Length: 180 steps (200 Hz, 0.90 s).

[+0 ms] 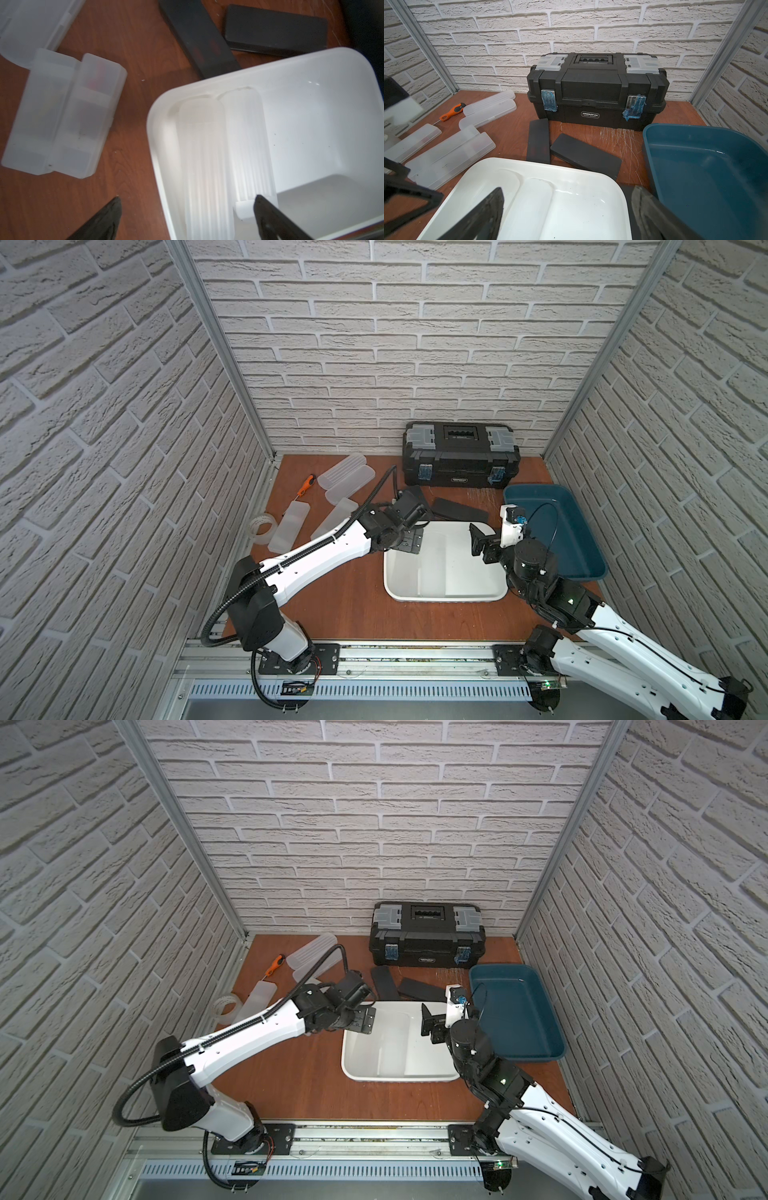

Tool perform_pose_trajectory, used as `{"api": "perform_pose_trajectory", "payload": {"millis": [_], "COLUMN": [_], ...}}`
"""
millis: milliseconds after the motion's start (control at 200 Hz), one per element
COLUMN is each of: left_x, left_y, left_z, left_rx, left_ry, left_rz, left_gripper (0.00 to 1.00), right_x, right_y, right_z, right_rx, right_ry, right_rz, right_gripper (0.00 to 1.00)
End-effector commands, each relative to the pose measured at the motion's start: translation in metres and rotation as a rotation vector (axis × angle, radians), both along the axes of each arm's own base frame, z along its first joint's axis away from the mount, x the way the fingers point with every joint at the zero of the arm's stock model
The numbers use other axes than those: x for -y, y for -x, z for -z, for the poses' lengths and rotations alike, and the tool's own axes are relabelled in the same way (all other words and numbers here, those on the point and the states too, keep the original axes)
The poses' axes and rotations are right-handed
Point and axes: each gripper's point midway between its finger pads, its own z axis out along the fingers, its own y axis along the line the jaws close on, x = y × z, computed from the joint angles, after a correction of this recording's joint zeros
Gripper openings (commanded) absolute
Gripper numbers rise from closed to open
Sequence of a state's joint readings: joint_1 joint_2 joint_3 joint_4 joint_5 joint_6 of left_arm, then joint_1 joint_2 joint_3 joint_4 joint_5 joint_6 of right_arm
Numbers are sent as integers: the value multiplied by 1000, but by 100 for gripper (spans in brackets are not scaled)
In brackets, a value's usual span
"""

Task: Place the pencil cases by color into the storage box
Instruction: Place the pencil case at the storage box, then pick up the pencil case from the center of the board.

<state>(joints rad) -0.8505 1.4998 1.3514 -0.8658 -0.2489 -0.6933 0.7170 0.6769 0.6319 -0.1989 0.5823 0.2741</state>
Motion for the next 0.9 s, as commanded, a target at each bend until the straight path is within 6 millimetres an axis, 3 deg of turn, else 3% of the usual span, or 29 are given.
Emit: {"api": "perform_pose_trajectory", "payload": {"millis": [0,160,255,540,760,895], "left_x": [-38,-77,-97,-136,-158,-174], "left_y": [-2,-16,-25,-53,-78,-95], "left_z": [1,-8,-6,29,60,68], "left_rx": [-12,12,1,-75,-111,-91], "left_ry": [-51,-71,-85,-108,-187,-219], "left_rz": [39,16,3,-24,7,6], "left_gripper": [98,98,98,98,98,98], "right_x": [0,-11,-30,-112,-151,-166], "right_y": [-2,-3,-3,13,35,47], "right_z": [-6,-3,-1,7,10,12], "right_rx": [23,20,14,-34,-28,-15], "right_ry": [-22,-32,-52,-125,-137,-108], "right_rz": [4,-51,-142,-566,-783,-858], "right_gripper": [97,97,96,96,96,96]}}
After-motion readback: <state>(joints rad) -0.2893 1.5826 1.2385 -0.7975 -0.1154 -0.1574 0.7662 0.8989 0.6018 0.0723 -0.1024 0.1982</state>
